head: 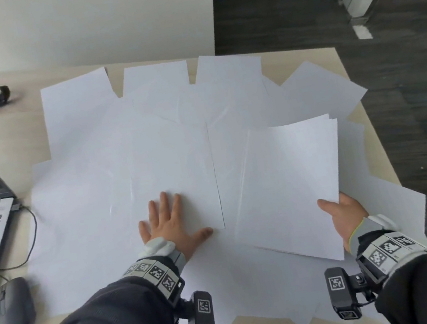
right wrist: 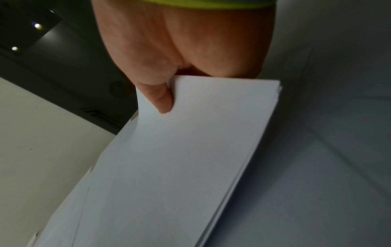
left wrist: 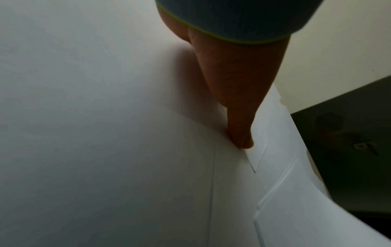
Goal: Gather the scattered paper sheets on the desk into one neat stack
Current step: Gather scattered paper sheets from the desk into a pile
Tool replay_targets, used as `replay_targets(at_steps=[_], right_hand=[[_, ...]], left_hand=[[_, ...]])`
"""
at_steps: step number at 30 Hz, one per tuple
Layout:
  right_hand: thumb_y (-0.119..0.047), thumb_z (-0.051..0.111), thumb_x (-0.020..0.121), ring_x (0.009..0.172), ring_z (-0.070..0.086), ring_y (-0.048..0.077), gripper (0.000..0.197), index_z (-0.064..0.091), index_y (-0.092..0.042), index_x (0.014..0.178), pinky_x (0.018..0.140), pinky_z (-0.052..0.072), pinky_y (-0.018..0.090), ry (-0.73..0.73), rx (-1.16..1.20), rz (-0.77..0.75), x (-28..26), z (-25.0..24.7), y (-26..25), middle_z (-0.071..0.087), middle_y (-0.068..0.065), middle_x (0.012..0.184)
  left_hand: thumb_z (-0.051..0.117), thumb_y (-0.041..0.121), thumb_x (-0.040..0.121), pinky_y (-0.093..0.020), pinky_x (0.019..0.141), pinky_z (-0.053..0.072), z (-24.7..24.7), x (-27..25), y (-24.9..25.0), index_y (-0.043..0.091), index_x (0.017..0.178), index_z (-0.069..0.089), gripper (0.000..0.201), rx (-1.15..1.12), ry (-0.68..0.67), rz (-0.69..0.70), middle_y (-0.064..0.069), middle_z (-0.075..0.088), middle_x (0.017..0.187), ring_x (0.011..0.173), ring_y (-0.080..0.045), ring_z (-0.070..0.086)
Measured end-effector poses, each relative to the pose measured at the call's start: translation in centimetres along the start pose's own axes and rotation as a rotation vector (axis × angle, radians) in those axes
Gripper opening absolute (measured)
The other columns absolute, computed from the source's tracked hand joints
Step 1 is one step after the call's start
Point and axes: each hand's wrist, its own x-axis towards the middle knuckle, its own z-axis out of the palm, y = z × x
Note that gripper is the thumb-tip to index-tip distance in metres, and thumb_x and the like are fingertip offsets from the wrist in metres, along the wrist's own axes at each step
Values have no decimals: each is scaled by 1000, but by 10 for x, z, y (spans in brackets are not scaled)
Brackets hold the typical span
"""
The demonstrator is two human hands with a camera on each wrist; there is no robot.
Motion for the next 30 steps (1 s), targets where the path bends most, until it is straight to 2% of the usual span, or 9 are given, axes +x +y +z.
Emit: replay_targets(at_steps=[10, 16, 18, 21, 23, 25, 27, 29, 30], right_hand=[[-12, 61, 93, 94, 67, 31, 18, 69, -28, 90, 97, 51, 53, -15, 0, 20, 0, -4, 12, 72, -4, 94], [-11, 60, 93, 94, 67, 30, 20, 68, -29, 91, 96, 52, 51, -43, 20, 6, -3, -2, 12, 73, -4, 93], [-9, 59, 93, 93, 67, 27, 23, 69, -30, 92, 96, 52, 50, -64, 19, 4, -5, 0, 13, 73, -5, 94], [-11, 58, 94, 94, 67, 25, 21, 69, -29, 95, 98, 51, 49, -100, 15, -4, -10, 6, 12, 74, -3, 99], [-18, 53, 98, 100, 64, 23, 16, 67, -26, 102, 101, 46, 39, -109, 14, -12, -16, 10, 10, 71, -1, 114], [-31, 44, 103, 115, 54, 22, 26, 59, -22, 123, 101, 33, 27, -74, -31, -2, -22, 15, 6, 58, -5, 128], [-44, 35, 104, 129, 44, 20, 48, 44, -20, 144, 105, 28, 28, -83, -55, 24, -22, 15, 6, 46, -3, 142], [-53, 30, 102, 137, 39, 23, 60, 37, -18, 150, 111, 27, 34, -134, -30, 51, -21, 15, 9, 41, 1, 149], [-54, 33, 101, 139, 40, 25, 59, 41, -18, 147, 111, 27, 36, -135, -19, 46, -21, 13, 11, 46, 3, 146]], left_hand=[[50, 64, 91, -48, 124, 4, -9, -1, -1, 42, 156, 5, 82, -73, 21, 14, 16, -10, 168, 155, -15, -12], [45, 62, 96, -46, 119, 19, -20, -1, 0, 41, 153, 33, 61, -205, 116, 2, 20, 21, 164, 154, -11, 13], [44, 65, 96, -46, 120, 19, -24, -7, 12, 42, 153, 34, 62, -232, 143, 55, 21, 25, 163, 153, -9, 16], [42, 69, 94, -48, 122, 16, -24, -25, 45, 45, 152, 32, 64, -212, 142, 230, 23, 22, 162, 153, -8, 12], [44, 72, 92, -47, 123, 13, -18, -36, 69, 46, 150, 35, 64, -187, 92, 319, 23, 20, 163, 154, -8, 8], [43, 76, 89, -48, 124, 11, -7, -43, 86, 46, 148, 38, 66, -142, 23, 372, 22, 18, 164, 155, -10, 4], [41, 78, 89, -49, 124, 8, 6, -49, 100, 44, 148, 40, 68, -92, -47, 396, 21, 16, 165, 156, -13, 1], [40, 79, 87, -48, 124, 5, 16, -53, 108, 42, 148, 39, 71, -49, -89, 407, 21, 15, 166, 156, -13, -2], [41, 81, 86, -47, 124, 4, 19, -55, 112, 42, 148, 39, 73, -31, -104, 419, 20, 14, 166, 156, -13, -3]])
